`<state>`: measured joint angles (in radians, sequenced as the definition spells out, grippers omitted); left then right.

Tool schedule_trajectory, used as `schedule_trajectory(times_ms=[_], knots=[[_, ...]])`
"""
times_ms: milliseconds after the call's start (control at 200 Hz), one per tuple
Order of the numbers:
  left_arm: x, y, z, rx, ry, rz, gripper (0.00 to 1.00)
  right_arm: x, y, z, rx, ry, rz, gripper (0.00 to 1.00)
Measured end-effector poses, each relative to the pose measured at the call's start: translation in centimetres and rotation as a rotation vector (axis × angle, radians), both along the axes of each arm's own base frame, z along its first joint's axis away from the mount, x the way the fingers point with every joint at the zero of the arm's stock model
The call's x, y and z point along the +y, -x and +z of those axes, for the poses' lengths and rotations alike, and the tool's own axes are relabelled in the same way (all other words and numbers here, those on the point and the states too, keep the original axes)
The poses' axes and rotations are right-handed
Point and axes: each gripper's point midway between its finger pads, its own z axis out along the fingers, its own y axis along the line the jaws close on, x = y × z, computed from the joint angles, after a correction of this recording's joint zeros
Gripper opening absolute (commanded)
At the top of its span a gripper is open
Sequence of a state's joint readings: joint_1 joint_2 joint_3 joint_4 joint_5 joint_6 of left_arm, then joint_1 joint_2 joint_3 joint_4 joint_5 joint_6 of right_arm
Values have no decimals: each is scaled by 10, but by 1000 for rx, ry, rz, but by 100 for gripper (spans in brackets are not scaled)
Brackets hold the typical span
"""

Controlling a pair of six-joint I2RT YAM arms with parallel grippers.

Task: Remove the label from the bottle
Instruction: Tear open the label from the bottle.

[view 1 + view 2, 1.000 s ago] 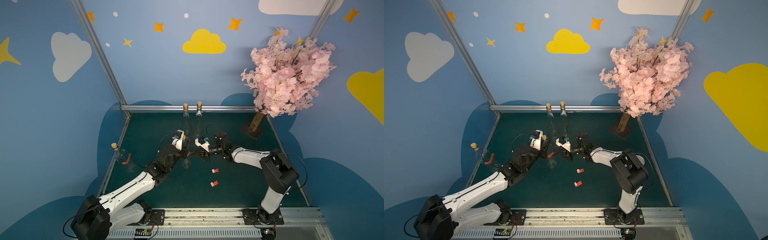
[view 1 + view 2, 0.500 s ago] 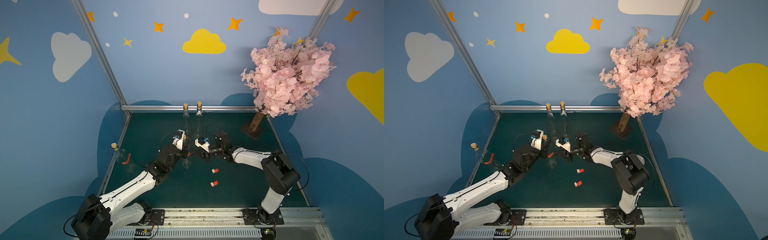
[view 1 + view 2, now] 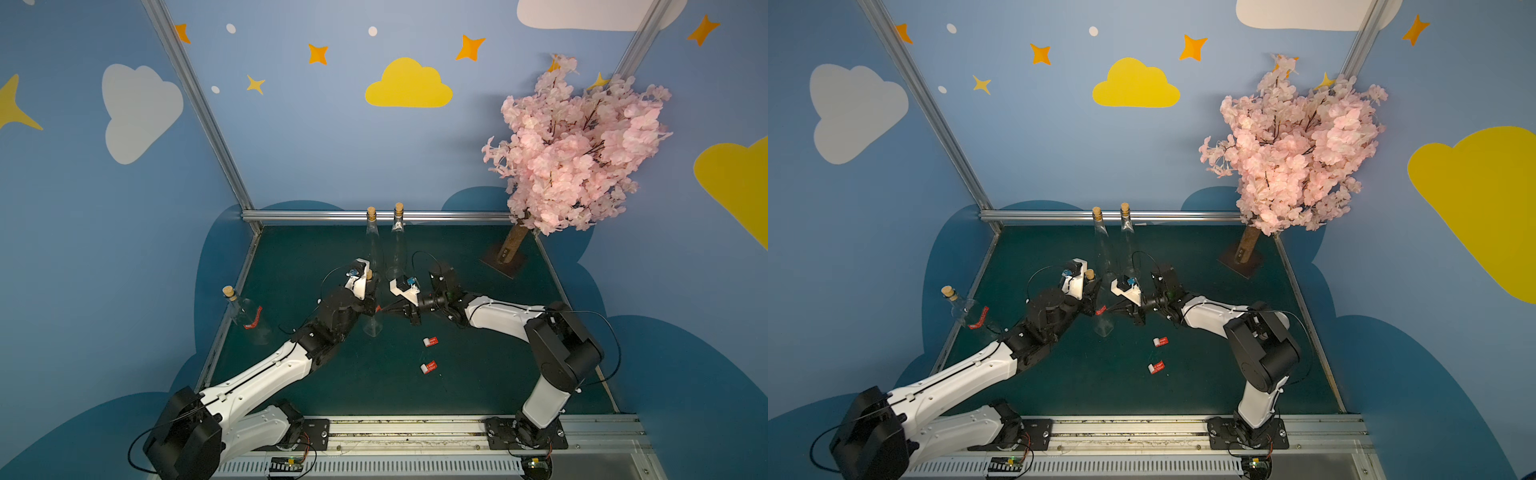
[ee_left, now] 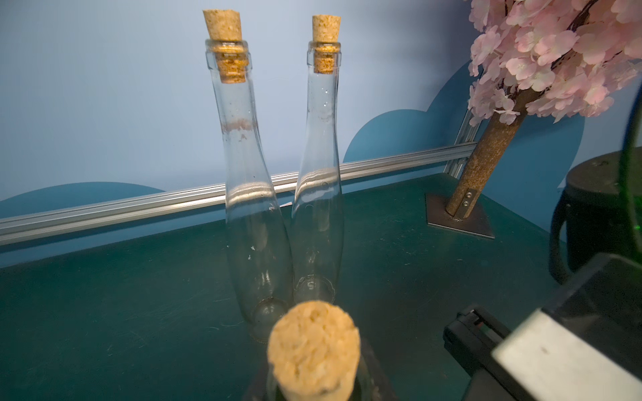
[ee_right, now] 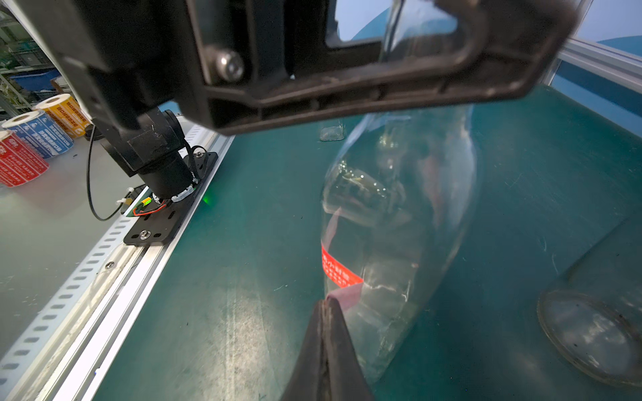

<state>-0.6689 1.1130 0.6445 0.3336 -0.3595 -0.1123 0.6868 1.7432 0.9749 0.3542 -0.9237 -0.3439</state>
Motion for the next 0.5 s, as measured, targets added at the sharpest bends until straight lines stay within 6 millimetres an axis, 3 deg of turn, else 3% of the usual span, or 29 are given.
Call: schedule_trajectory(times_ms=[501], knots=[[0, 0, 0, 1, -1, 3, 3, -2, 10, 3, 2, 5, 14, 0]])
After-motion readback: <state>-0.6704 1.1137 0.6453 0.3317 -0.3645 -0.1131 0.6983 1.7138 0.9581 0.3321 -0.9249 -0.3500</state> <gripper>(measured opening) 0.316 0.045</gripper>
